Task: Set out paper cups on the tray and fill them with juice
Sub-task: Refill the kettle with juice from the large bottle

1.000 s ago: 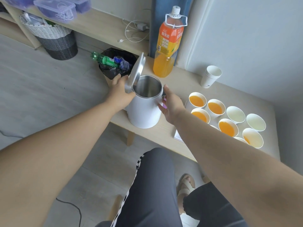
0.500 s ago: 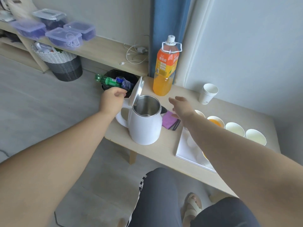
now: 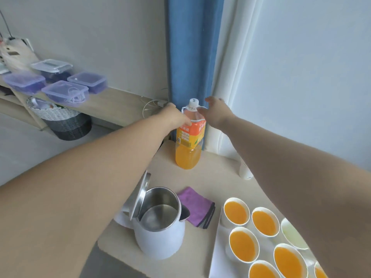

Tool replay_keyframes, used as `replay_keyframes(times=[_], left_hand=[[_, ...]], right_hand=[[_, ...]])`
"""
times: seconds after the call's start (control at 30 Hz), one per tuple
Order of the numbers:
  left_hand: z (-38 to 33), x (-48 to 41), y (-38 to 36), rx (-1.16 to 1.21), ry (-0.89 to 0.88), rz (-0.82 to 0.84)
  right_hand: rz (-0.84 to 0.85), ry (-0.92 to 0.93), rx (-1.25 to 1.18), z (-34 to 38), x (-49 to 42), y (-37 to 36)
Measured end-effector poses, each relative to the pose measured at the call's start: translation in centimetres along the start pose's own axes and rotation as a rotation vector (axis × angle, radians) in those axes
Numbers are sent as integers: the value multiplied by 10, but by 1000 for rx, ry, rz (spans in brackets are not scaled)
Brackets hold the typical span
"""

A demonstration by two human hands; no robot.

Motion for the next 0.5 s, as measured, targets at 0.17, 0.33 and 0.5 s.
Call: replay_keyframes(times=[0.17,0.33,0.5], left_hand=[[11,-45,-45,-37,77,6],[24,-66,-70,114,35,-81],[34,-78,-74,157,-31,-152]], right_hand=[[68,193,247,9,-39,-22],[79,300,385,4,-52,-36],[-26,325,445,10,-59,-36]])
Point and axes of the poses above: each hand's wrist, its own x-axis away from the middle knuckle, its own y-axis out of the back of the hand, z = x × y, the point moved 6 cm from there along -x, towards the middle knuckle, and after that the axes turned 4 degrees about -z, right-handed, at the moved point
